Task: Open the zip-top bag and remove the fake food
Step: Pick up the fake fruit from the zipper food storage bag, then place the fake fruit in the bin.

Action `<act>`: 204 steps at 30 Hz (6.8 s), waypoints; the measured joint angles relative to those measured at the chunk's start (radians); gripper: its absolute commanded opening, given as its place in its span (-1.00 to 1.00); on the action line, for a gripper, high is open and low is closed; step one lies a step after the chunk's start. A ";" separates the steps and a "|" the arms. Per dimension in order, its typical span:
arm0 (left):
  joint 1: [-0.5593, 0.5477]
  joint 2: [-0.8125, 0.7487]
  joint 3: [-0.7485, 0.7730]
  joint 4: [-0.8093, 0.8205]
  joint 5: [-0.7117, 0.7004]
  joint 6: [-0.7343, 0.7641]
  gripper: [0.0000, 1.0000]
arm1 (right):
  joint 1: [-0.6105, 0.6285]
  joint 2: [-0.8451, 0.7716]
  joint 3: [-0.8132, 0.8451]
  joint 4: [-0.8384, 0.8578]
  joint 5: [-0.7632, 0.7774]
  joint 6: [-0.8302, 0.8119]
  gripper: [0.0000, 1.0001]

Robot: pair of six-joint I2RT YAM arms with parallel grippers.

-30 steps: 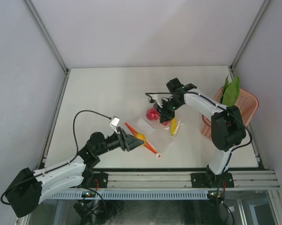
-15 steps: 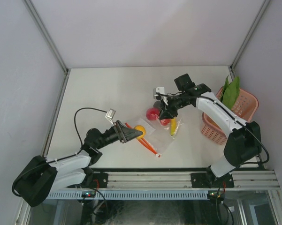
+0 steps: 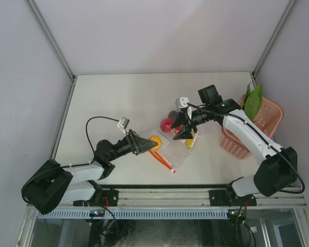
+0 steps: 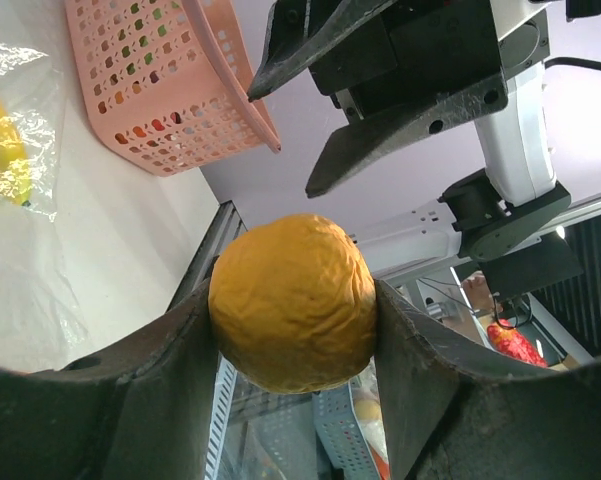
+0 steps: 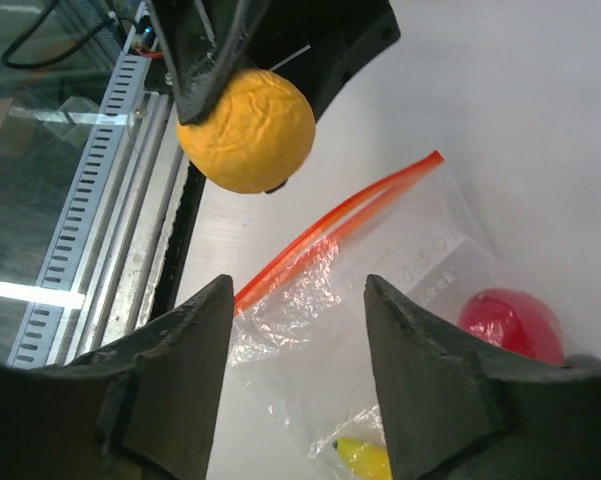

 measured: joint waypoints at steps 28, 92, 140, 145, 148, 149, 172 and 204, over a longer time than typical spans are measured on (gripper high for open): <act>-0.054 0.137 0.049 0.078 0.006 -0.026 -0.91 | 0.028 -0.203 -0.293 0.406 -0.139 0.126 0.72; -0.115 -0.004 0.029 -0.010 -0.085 0.076 1.00 | 0.034 -0.103 -0.194 0.203 -0.131 -0.060 -0.79; -0.105 -0.240 1.197 -1.749 -0.736 0.404 1.00 | -0.776 -0.425 -0.288 0.285 0.486 0.135 -0.19; -0.105 -0.204 1.253 -1.767 -0.737 0.410 1.00 | -0.790 -0.397 -0.304 0.290 0.576 0.162 0.53; -0.105 -0.192 1.262 -1.771 -0.731 0.421 1.00 | -0.794 -0.372 -0.304 0.303 0.611 0.171 0.61; -0.105 -0.190 1.263 -1.773 -0.730 0.426 1.00 | -0.795 -0.366 -0.304 0.304 0.618 0.174 0.62; 0.118 -0.193 1.222 -1.637 -0.531 0.410 1.00 | -0.807 -0.350 -0.315 0.325 0.594 0.200 0.61; -0.029 -0.532 0.504 -1.179 -0.497 0.670 0.91 | -0.770 -0.479 -0.325 0.382 0.285 0.286 0.97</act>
